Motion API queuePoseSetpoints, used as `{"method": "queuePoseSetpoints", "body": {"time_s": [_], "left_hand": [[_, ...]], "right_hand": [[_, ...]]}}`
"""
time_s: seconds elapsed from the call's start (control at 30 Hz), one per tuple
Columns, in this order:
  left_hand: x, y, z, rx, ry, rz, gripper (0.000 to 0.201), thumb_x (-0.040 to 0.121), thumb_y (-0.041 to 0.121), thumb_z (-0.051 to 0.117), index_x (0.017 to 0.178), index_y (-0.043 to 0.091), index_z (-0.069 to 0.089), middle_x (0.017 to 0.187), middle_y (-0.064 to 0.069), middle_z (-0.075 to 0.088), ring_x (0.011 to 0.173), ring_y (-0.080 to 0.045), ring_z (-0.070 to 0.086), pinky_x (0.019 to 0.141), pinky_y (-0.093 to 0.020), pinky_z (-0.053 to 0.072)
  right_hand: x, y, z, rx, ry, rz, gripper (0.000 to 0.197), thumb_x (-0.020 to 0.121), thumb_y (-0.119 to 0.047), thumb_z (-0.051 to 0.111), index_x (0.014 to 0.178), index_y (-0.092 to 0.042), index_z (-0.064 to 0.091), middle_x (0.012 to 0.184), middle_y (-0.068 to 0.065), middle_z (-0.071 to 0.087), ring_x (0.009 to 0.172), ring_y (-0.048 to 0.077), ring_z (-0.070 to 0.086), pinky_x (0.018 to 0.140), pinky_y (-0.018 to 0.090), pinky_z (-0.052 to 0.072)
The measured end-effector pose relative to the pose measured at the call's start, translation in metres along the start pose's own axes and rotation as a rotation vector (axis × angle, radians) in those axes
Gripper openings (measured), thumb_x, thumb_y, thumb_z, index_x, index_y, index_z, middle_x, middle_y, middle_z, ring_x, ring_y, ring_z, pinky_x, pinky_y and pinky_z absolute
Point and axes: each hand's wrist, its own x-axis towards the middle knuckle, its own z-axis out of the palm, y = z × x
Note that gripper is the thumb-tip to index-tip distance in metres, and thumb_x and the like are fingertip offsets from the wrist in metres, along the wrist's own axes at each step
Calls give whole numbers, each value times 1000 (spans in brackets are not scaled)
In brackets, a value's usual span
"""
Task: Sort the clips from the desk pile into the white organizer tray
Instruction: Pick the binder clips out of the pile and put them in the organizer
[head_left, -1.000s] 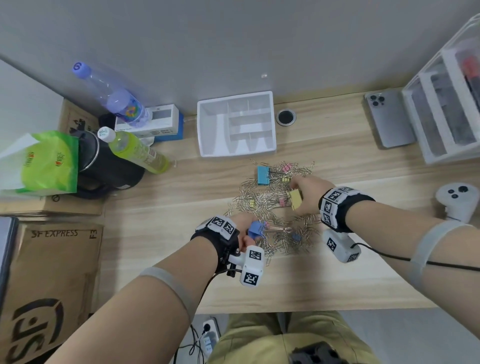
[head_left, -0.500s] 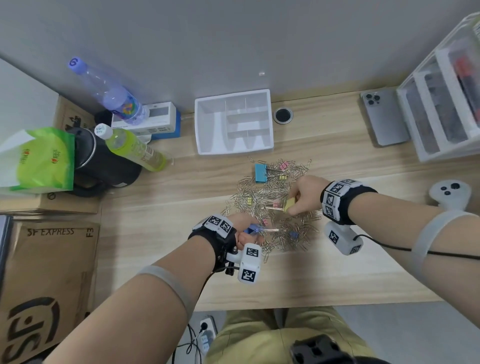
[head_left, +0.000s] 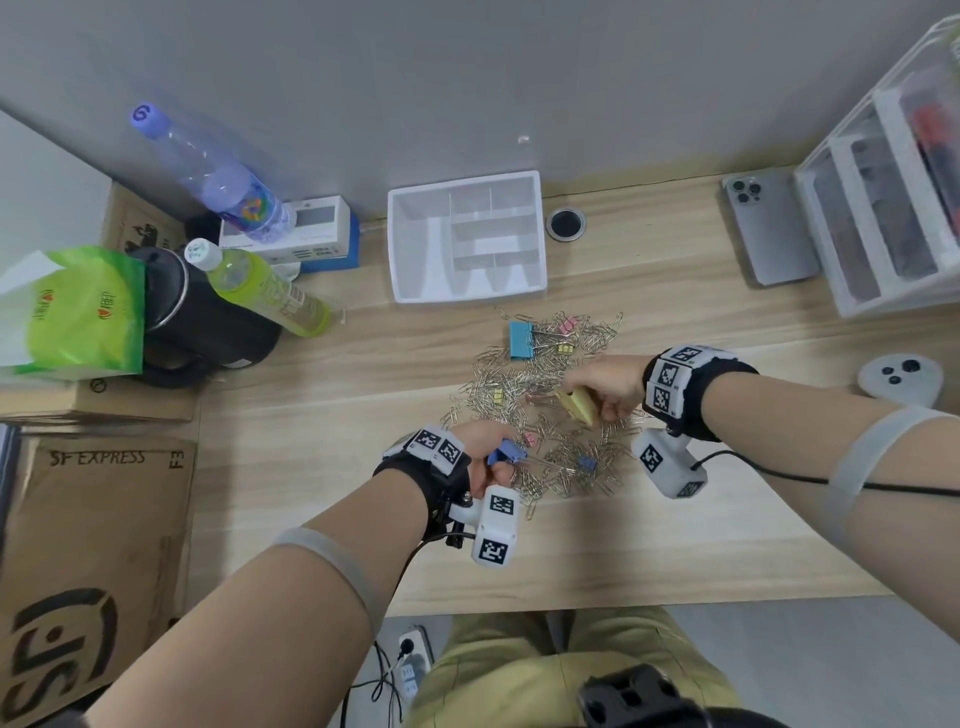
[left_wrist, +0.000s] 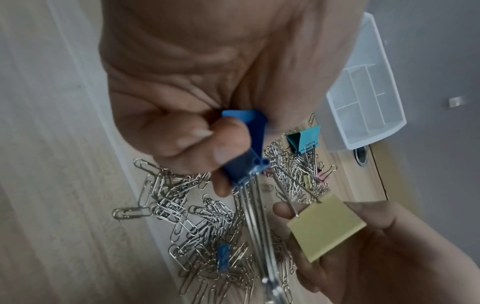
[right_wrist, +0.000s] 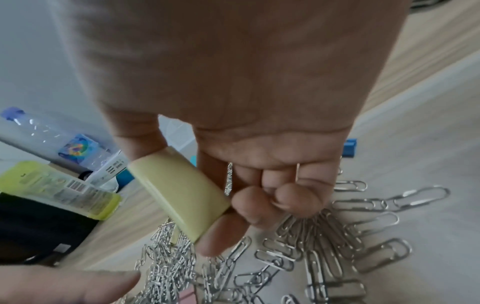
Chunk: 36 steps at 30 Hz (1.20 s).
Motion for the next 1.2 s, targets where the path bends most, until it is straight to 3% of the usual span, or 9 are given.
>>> {"method": "queuePoseSetpoints", "body": {"time_s": [0.2,0.27,0.43,0.6,0.7,0.77,0.87,1.03,1.2], "left_hand": [[-13,3,-3,-77,-107,2,66,96,62,35,78,3,56,38,-3,50,26,-8,32,32,-11,24],[-18,5,-4,-98,-163,12,57,93,59,45,81,3,54,40,0,49,27,-8,32,32,-12,23],[-19,6,-6,-77,-247,32,40,83,42,59,81,2,56,41,4,38,30,-7,32,33,-14,25],[-22,5,-2,-14,-202,138,12,91,19,56,88,8,53,50,0,38,36,-11,40,36,-18,35],[-19,3,-4,25,-180,181,17,94,21,54,80,13,50,54,-3,43,46,-16,50,43,-21,44],[-18,4,-6,-9,-187,191,21,97,23,51,79,12,50,57,-4,47,55,-19,55,52,-27,50],[-18,7,-9,-80,-159,210,19,98,23,49,83,11,51,60,-6,47,60,-22,54,58,-32,52],[-17,12,-16,-140,-116,216,12,92,18,47,95,7,50,74,-11,49,59,-22,52,55,-31,49],[-13,18,-19,-204,-137,204,18,87,22,41,95,8,50,70,-8,44,55,-22,47,54,-28,43]], "right_hand": [[-2,-1,4,276,-76,-54,43,92,-30,26,101,-7,61,84,4,73,50,14,47,48,25,24],[-5,-2,4,329,-72,-75,43,93,-30,24,94,-6,60,87,9,72,50,14,45,47,25,26],[-9,-5,0,369,-86,-70,46,98,-41,24,92,-8,55,64,1,66,46,10,44,46,23,29],[-9,-5,-3,318,-167,-154,26,93,-36,50,89,-12,58,71,1,63,58,13,49,53,23,36],[-12,-8,-5,214,-181,-196,8,91,-21,63,92,-13,61,82,6,64,57,11,57,47,19,44],[-14,-10,-6,111,-147,-211,21,85,-12,71,103,-18,60,93,7,66,61,11,62,54,21,50],[-18,-18,-3,-60,-79,-302,37,74,-12,80,103,-26,61,102,7,60,80,20,58,77,37,50],[-33,-40,6,-224,5,-378,46,77,1,69,115,-24,62,97,-8,57,68,1,56,53,14,47],[-28,-47,12,-229,-15,-375,45,75,1,69,107,-29,63,89,-10,60,62,8,58,51,19,47]]}}
